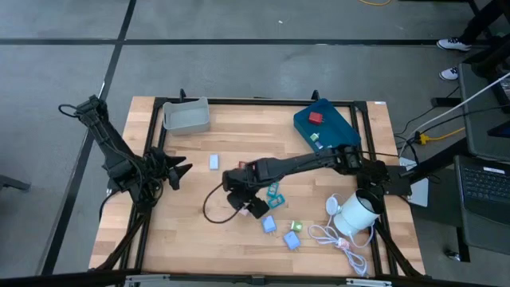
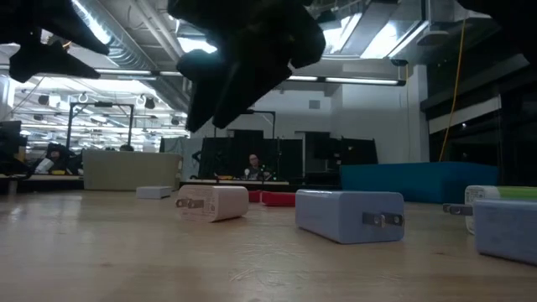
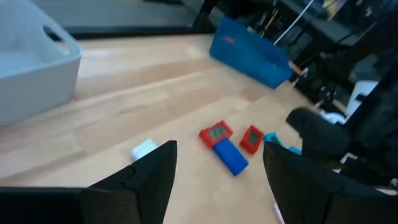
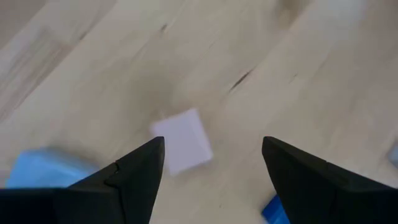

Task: Pick & Place Office items
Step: Put the pink charger adapter into the blue bin

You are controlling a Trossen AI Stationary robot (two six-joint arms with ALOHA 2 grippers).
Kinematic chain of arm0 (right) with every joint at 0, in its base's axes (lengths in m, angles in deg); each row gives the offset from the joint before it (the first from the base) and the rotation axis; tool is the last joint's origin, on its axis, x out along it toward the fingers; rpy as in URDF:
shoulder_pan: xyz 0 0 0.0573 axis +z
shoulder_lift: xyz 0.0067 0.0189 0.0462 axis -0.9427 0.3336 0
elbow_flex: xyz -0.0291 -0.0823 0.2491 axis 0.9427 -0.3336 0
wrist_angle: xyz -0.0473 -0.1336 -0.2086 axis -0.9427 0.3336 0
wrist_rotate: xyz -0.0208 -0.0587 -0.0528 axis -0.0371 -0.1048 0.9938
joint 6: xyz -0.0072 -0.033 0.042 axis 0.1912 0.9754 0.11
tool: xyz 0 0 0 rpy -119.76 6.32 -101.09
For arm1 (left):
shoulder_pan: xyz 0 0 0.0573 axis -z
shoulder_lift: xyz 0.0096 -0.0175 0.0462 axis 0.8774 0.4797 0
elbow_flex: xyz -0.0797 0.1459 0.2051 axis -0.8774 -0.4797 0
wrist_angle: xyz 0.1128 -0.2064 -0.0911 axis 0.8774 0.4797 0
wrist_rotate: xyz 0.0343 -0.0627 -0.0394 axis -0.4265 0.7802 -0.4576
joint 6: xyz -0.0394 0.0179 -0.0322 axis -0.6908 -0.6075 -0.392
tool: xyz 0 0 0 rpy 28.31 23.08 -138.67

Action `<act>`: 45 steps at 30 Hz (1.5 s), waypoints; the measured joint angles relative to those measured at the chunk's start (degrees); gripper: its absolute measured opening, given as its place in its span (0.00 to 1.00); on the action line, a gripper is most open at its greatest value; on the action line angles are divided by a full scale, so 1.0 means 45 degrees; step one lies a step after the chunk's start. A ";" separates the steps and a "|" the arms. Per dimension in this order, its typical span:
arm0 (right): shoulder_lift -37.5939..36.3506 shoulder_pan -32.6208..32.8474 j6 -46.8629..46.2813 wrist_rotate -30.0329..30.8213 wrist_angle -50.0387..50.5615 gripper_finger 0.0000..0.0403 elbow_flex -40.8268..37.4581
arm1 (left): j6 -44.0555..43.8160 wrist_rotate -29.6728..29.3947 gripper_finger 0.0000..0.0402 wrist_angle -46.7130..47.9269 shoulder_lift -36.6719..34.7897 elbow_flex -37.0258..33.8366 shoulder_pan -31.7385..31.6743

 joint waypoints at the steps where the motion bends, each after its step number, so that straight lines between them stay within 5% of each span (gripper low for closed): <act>1: 0.0005 0.0073 -0.0025 0.0004 -0.0004 0.69 -0.0009 | 0.0003 0.0197 0.58 0.0002 0.0000 0.0000 -0.0031; 14: 0.1259 0.0630 0.0264 0.0091 -0.0291 0.69 -0.0044 | -0.0140 0.1035 0.58 -0.0036 0.0005 0.0010 -0.0015; 45: 0.1243 0.0111 -0.0120 -0.0674 -0.0627 0.67 -0.1190 | 0.0086 0.1326 0.58 -0.0036 0.0005 0.0010 -0.0015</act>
